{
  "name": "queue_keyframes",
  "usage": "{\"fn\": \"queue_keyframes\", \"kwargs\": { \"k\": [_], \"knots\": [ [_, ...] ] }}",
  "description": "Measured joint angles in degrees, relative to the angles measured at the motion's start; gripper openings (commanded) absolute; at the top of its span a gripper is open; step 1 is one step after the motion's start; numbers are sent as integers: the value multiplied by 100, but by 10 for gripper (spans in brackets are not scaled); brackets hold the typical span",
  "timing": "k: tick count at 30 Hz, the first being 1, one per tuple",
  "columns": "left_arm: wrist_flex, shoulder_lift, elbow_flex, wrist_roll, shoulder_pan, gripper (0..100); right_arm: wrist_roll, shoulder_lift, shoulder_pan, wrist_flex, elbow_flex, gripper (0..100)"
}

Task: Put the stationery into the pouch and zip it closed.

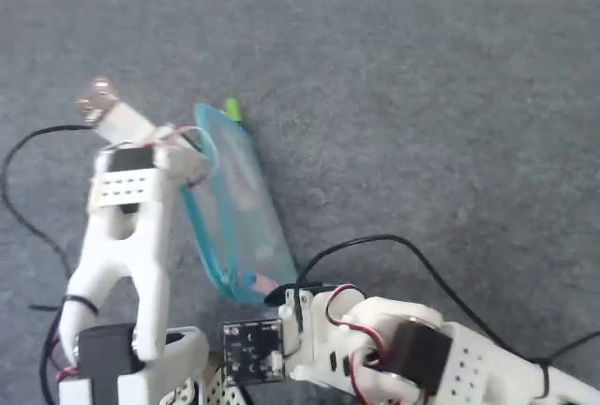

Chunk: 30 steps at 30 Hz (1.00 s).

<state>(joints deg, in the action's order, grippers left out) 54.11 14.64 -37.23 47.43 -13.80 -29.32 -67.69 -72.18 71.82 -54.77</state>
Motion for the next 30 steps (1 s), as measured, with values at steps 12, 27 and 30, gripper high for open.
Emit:
{"fn": "queue_keyframes", "kwargs": {
  "k": [12, 27, 30],
  "knots": [
    [0, 0, 79, 44, -264, 9, 404, 97, 1011, -712, 26, 206],
    [0, 0, 79, 62, -264, 9, 360, 2646, 1081, -941, 1257, 206],
    [0, 0, 79, 62, -264, 9, 352, 2646, 879, -941, 1257, 203]
  ]
}}
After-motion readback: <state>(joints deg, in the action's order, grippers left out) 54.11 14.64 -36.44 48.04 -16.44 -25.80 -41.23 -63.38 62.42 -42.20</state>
